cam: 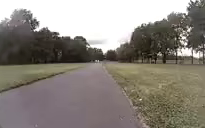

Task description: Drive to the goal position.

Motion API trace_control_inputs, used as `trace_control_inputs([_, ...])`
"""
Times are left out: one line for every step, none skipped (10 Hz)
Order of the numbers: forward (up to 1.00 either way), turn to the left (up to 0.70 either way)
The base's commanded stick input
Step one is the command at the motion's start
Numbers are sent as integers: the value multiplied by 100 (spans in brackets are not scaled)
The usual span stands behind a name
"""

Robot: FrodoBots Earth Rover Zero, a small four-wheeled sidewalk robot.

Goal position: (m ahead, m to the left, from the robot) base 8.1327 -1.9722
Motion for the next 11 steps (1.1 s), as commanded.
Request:
trace_control_inputs([70,0])
trace_control_inputs([70,0])
trace_control_inputs([70,0])
trace_control_inputs([70,0])
trace_control_inputs([70,0])
trace_control_inputs([70,0])
trace_control_inputs([70,0])
trace_control_inputs([70,0])
trace_control_inputs([70,0])
trace_control_inputs([70,0])
trace_control_inputs([70,0])
